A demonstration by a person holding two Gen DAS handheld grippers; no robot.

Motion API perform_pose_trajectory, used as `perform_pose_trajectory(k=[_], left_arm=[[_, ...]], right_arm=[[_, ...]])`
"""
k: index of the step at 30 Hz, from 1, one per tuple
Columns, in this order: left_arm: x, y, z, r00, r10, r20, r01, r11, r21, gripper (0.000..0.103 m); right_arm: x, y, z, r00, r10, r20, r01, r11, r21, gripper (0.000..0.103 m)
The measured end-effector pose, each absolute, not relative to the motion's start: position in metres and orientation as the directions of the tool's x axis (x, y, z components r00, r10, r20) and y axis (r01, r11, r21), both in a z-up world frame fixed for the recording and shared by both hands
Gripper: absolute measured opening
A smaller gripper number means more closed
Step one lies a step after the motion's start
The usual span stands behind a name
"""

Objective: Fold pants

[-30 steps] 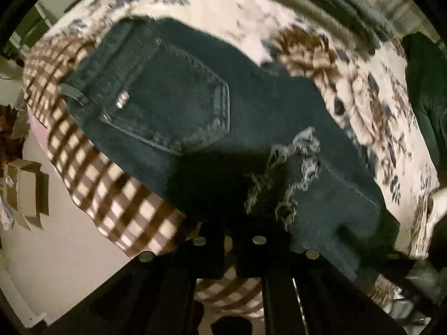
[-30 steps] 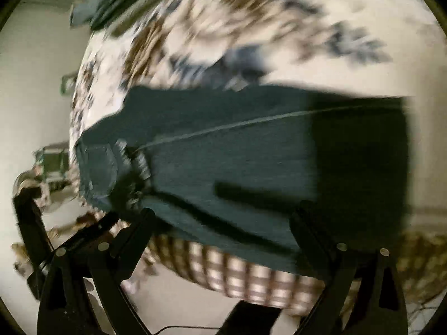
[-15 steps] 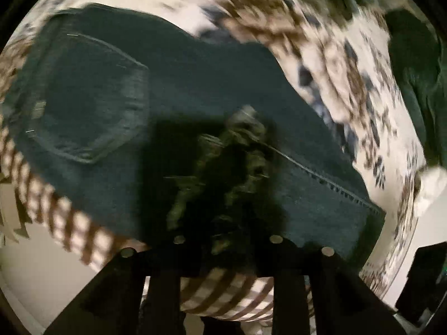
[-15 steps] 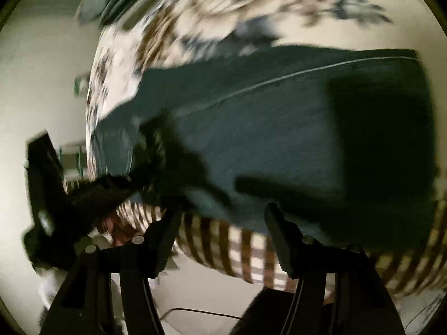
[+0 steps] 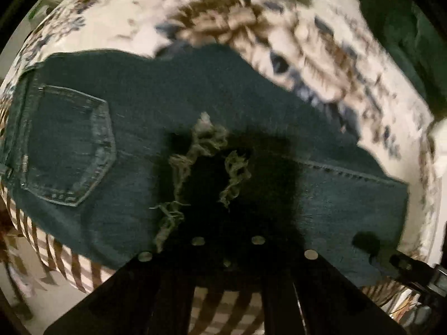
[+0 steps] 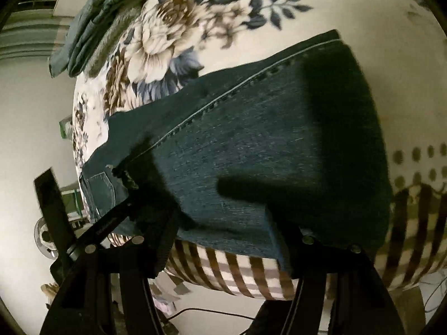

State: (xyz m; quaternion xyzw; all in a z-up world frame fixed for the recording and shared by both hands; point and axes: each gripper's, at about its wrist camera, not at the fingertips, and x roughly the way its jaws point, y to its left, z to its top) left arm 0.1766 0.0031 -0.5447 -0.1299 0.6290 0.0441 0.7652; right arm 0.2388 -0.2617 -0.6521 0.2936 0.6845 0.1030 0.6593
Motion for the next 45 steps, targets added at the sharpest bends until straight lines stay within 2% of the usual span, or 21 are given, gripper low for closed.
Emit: perform_pose_trajectory(k=[5,10,13,17,19,20,21,22,25,31,34,35,37,41,45], left_arm=[[0.167,0.023,-0.513,0.295,-0.108,-0.95,-0.265,0.946,-0.189,0.002],[0.177,0.031,-0.539,0.26,-0.095,-0.961,-0.32,0.931,-0.178,0.002],[0.176,0.038,-0.559,0.212,-0.077,-0.974,-0.364,0.919,-0.152,0.003],[0.164,0.052,-0.546,0.254,-0.116,-0.96,-0.408,0.887,-0.215,0.005],[0.155,0.062,-0.536,0.27,-0.126,-0.955,-0.438,0.867,-0.239,0.025],[0.149,0.069,-0.53,0.289,-0.125,-0.949,-0.451,0.856,-0.25,0.048],[0.141,0.077,-0.523,0.317,-0.114,-0.942,-0.47,0.844,-0.26,0.07],[0.136,0.084,-0.52,0.33,-0.104,-0.938,-0.485,0.834,-0.263,0.077],[0.114,0.117,-0.51,0.39,-0.082,-0.917,-0.559,0.771,-0.306,0.084],[0.07,0.217,-0.536,0.54,-0.083,-0.837,-0.74,0.426,-0.52,0.083],[0.065,0.249,-0.561,0.609,-0.079,-0.79,-0.739,0.306,-0.6,0.083],[0.067,0.258,-0.572,0.624,-0.097,-0.776,-0.733,0.273,-0.623,0.078],[0.073,0.269,-0.589,0.655,-0.133,-0.744,-0.71,0.231,-0.666,0.078],[0.086,0.282,-0.608,0.65,-0.136,-0.748,-0.718,0.211,-0.663,0.078],[0.097,0.286,-0.601,0.669,-0.089,-0.738,-0.708,0.226,-0.669,0.078]], right_arm=[[0.241,-0.268,-0.642,0.062,0.538,-0.841,0.249,0.807,0.535,0.065],[0.248,-0.256,-0.644,0.036,0.514,-0.857,0.22,0.833,0.508,0.065],[0.252,-0.242,-0.647,0.003,0.466,-0.885,0.18,0.87,0.459,0.069],[0.252,-0.229,-0.64,0.007,0.424,-0.906,0.129,0.898,0.421,0.076],[0.251,-0.222,-0.637,0.016,0.404,-0.914,0.117,0.908,0.403,0.081],[0.25,-0.218,-0.636,0.017,0.396,-0.918,0.116,0.911,0.395,0.089],[0.25,-0.215,-0.634,0.018,0.395,-0.919,0.117,0.912,0.394,0.092],[0.25,-0.21,-0.633,0.018,0.397,-0.918,0.116,0.911,0.396,0.093],[0.252,-0.194,-0.63,0.009,0.394,-0.919,0.094,0.915,0.393,0.093],[0.259,-0.172,-0.629,-0.006,0.366,-0.93,0.077,0.928,0.365,0.093],[0.265,-0.165,-0.637,-0.022,0.339,-0.941,0.084,0.938,0.336,0.093],[0.267,-0.163,-0.64,-0.026,0.326,-0.945,0.084,0.943,0.323,0.093],[0.271,-0.161,-0.645,-0.032,0.305,-0.952,0.091,0.949,0.301,0.093],[0.275,-0.153,-0.655,-0.045,0.275,-0.96,0.086,0.959,0.27,0.093],[0.278,-0.148,-0.66,-0.051,0.253,-0.966,0.07,0.966,0.249,0.093]])
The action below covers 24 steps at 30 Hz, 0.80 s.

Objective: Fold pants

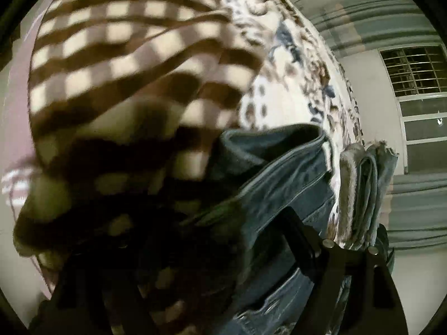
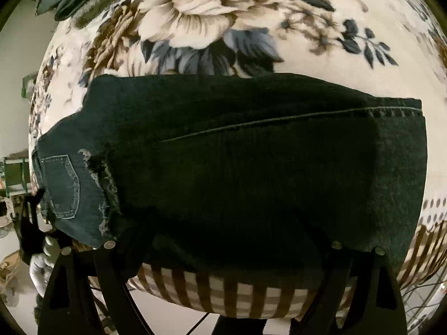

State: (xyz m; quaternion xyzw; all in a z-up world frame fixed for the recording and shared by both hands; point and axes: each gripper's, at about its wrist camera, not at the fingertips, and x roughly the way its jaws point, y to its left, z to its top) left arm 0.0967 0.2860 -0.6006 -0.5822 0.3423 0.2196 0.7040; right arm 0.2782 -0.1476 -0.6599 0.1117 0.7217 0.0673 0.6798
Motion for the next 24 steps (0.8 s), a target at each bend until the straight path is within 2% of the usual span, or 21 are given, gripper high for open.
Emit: perform_pose_trajectory(k=[2,3,5,6,7,8,9,14,17,21,24], left_arm=[[0.106,0.284,-0.593,0.653,-0.069,-0.754,-0.713,0.28,-0.643,0.078],[0.11,0.278,-0.587,0.59,-0.054,-0.806,-0.75,0.332,-0.572,0.075],[0.104,0.265,-0.57,0.522,-0.008,-0.853,-0.779,0.404,-0.48,0.069],[0.099,0.258,-0.56,0.518,0.028,-0.855,-0.779,0.428,-0.458,0.05],[0.093,0.253,-0.552,0.533,0.055,-0.844,-0.771,0.444,-0.457,0.04],[0.086,0.251,-0.546,0.554,0.078,-0.829,-0.763,0.447,-0.468,0.026],[0.083,0.252,-0.545,0.576,0.083,-0.813,-0.753,0.442,-0.488,0.019],[0.081,0.275,-0.56,0.643,0.019,-0.766,-0.721,0.354,-0.596,0.015],[0.087,0.27,-0.534,0.7,0.017,-0.714,-0.657,0.406,-0.635,0.012],[0.101,0.254,-0.491,0.774,0.017,-0.632,-0.547,0.52,-0.656,0.012],[0.115,0.264,-0.508,0.749,0.022,-0.663,-0.572,0.526,-0.629,0.012]], right_arm=[[0.279,-0.146,-0.662,-0.055,0.245,-0.968,0.067,0.968,0.241,0.093],[0.279,-0.144,-0.663,-0.057,0.242,-0.969,0.067,0.969,0.238,0.093],[0.279,-0.144,-0.663,-0.058,0.241,-0.969,0.069,0.969,0.237,0.093],[0.279,-0.142,-0.664,-0.06,0.239,-0.969,0.067,0.97,0.234,0.093],[0.279,-0.141,-0.665,-0.063,0.236,-0.97,0.065,0.971,0.232,0.093],[0.278,-0.14,-0.666,-0.063,0.232,-0.971,0.063,0.972,0.228,0.093],[0.278,-0.14,-0.666,-0.063,0.227,-0.972,0.06,0.973,0.223,0.093],[0.28,-0.132,-0.667,-0.065,0.229,-0.971,0.07,0.972,0.225,0.093],[0.282,-0.128,-0.656,-0.033,0.241,-0.97,0.07,0.969,0.239,0.093],[0.289,-0.102,-0.629,0.02,0.246,-0.969,-0.021,0.969,0.246,0.093],[0.298,-0.062,-0.613,0.017,0.283,-0.959,-0.121,0.953,0.279,0.093]])
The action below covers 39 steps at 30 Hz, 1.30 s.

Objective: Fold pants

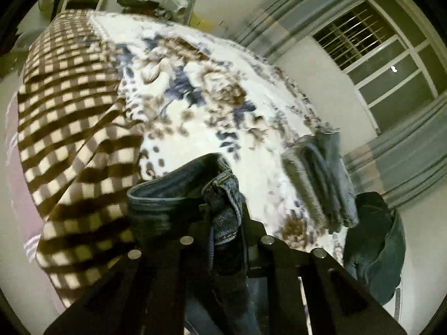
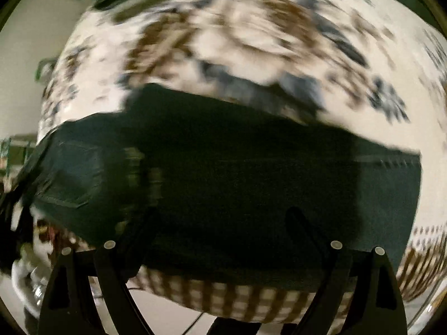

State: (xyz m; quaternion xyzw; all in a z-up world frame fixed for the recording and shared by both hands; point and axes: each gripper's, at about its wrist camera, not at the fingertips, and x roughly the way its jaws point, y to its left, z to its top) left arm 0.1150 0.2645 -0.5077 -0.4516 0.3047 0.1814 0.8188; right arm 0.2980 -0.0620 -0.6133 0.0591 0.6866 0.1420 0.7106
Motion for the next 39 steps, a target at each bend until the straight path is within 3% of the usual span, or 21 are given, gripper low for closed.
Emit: perform_pose_trajectory(k=[2,5,10,15,19,24,28,31,33,34,39], left_arm=[[0.114,0.283,-0.544,0.682,0.007,-0.731,-0.65,0.465,-0.602,0.012],[0.105,0.298,-0.579,0.645,-0.042,-0.763,-0.687,0.404,-0.603,0.012],[0.101,0.299,-0.57,0.647,-0.11,-0.754,-0.645,0.448,-0.619,0.02],[0.076,0.301,-0.57,0.69,-0.114,-0.715,-0.643,0.355,-0.678,0.05],[0.079,0.304,-0.594,0.678,-0.143,-0.721,-0.661,0.312,-0.683,0.051],[0.101,0.307,-0.605,0.689,-0.162,-0.706,-0.643,0.312,-0.699,0.07],[0.118,0.305,-0.603,0.694,-0.141,-0.706,-0.638,0.335,-0.694,0.075],[0.123,0.301,-0.599,0.692,-0.1,-0.715,-0.636,0.386,-0.669,0.073],[0.123,0.295,-0.588,0.67,-0.051,-0.741,-0.65,0.441,-0.618,0.036],[0.121,0.291,-0.582,0.667,-0.029,-0.745,-0.65,0.465,-0.601,0.031],[0.112,0.277,-0.543,0.685,0.038,-0.728,-0.624,0.545,-0.56,0.024]], right_arm=[[0.308,-0.022,-0.608,0.003,0.3,-0.954,-0.202,0.934,0.294,0.093],[0.327,0.036,-0.605,-0.027,0.315,-0.949,-0.294,0.905,0.309,0.093],[0.345,0.098,-0.601,-0.049,0.361,-0.931,-0.338,0.871,0.356,0.093],[0.338,0.083,-0.621,-0.071,0.361,-0.93,-0.257,0.894,0.367,0.093],[0.327,0.061,-0.644,-0.086,0.334,-0.939,-0.201,0.917,0.345,0.093],[0.317,0.049,-0.655,-0.075,0.329,-0.941,-0.194,0.921,0.338,0.093],[0.314,0.045,-0.655,-0.06,0.336,-0.94,-0.189,0.921,0.342,0.093],[0.315,0.039,-0.653,-0.058,0.349,-0.935,-0.169,0.92,0.353,0.093],[0.316,0.033,-0.651,-0.042,0.342,-0.939,-0.162,0.925,0.344,0.093],[0.317,0.029,-0.65,-0.036,0.34,-0.94,-0.157,0.927,0.341,0.093],[0.32,-0.004,-0.651,-0.021,0.334,-0.942,-0.104,0.937,0.335,0.093]])
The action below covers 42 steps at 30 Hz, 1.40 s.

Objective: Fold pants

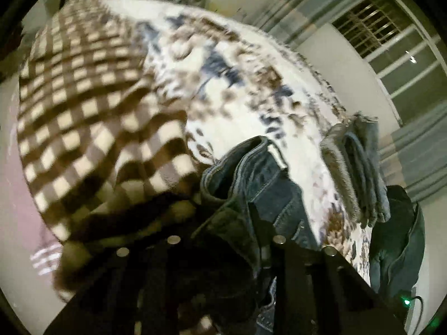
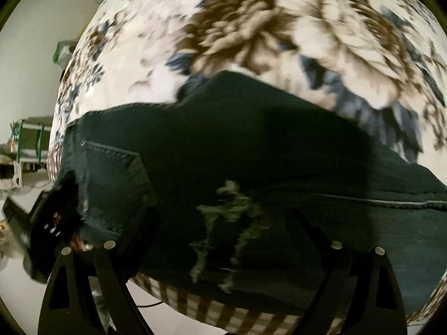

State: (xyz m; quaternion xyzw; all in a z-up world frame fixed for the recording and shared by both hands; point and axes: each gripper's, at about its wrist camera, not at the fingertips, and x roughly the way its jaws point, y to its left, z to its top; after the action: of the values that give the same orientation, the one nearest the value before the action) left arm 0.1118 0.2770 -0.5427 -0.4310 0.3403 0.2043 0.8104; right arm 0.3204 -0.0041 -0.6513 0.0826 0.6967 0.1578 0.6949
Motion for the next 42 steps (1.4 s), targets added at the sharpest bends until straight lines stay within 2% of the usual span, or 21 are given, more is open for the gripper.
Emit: perform_pose_trajectory(k=[9,12,20,23,30,37,40,42], left_arm=[[0.1,0.244,-0.48,0.726,0.111,-0.679,-0.588,0.613,-0.528,0.023],[0.101,0.22,-0.451,0.762,0.104,-0.639,-0.535,0.658,-0.531,0.022],[0.112,0.097,-0.372,0.829,-0.028,-0.558,-0.3,0.821,-0.487,0.022],[0.115,0.042,-0.363,0.818,-0.08,-0.57,-0.245,0.847,-0.471,0.022],[0.128,-0.101,-0.378,0.733,-0.188,-0.654,-0.131,0.904,-0.407,0.023],[0.143,-0.237,-0.448,0.548,-0.27,-0.792,0.004,0.947,-0.321,0.024],[0.15,-0.275,-0.485,0.417,-0.233,-0.879,0.014,0.968,-0.25,0.031],[0.147,-0.288,-0.492,0.38,-0.244,-0.892,0.016,0.966,-0.258,0.044]], right_arm=[[0.313,-0.078,-0.641,0.018,0.36,-0.933,-0.003,0.933,0.36,0.093],[0.31,-0.097,-0.629,0.053,0.371,-0.927,0.004,0.928,0.372,0.093],[0.292,-0.18,-0.6,0.123,0.348,-0.929,0.077,0.93,0.359,0.093],[0.278,-0.23,-0.601,0.121,0.34,-0.932,0.132,0.925,0.355,0.103],[0.233,-0.374,-0.609,0.14,0.315,-0.939,0.274,0.899,0.342,0.103],[0.194,-0.485,-0.626,0.146,0.272,-0.951,0.358,0.882,0.307,0.103],[0.184,-0.518,-0.629,0.155,0.275,-0.949,0.393,0.864,0.315,0.103],[0.181,-0.534,-0.629,0.165,0.284,-0.944,0.402,0.855,0.328,0.103]])
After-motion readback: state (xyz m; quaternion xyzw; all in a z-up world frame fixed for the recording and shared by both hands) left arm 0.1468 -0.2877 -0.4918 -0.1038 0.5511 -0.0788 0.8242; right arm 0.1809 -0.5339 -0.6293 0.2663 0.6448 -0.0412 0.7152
